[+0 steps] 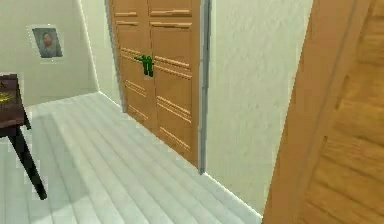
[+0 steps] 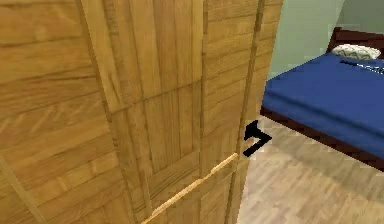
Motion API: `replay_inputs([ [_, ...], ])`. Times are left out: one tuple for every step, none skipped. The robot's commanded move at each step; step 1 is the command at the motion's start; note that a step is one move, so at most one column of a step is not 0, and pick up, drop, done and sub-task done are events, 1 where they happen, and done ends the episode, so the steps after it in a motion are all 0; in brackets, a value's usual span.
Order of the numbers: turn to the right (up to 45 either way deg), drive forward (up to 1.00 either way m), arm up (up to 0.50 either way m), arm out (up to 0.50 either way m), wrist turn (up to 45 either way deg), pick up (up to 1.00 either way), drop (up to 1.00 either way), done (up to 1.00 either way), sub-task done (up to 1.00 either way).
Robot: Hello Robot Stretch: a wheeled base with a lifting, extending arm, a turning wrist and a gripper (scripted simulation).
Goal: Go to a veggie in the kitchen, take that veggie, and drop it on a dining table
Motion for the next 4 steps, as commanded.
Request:
replay_inputs([
  [-15.0,0.00,0.00,0.00,0.0,0.00,0.00,0.00,0.00],
  [0.0,0.05,0.00,0.00,0.0,0.00,0.00,0.00,0.00],
  [-24.0,0.00,0.00,0.00,0.0,0.00,0.00,0.00,0.00],
  [0.0,0.30,0.00,0.00,0.0,0.00,0.00,0.00,0.00],
])
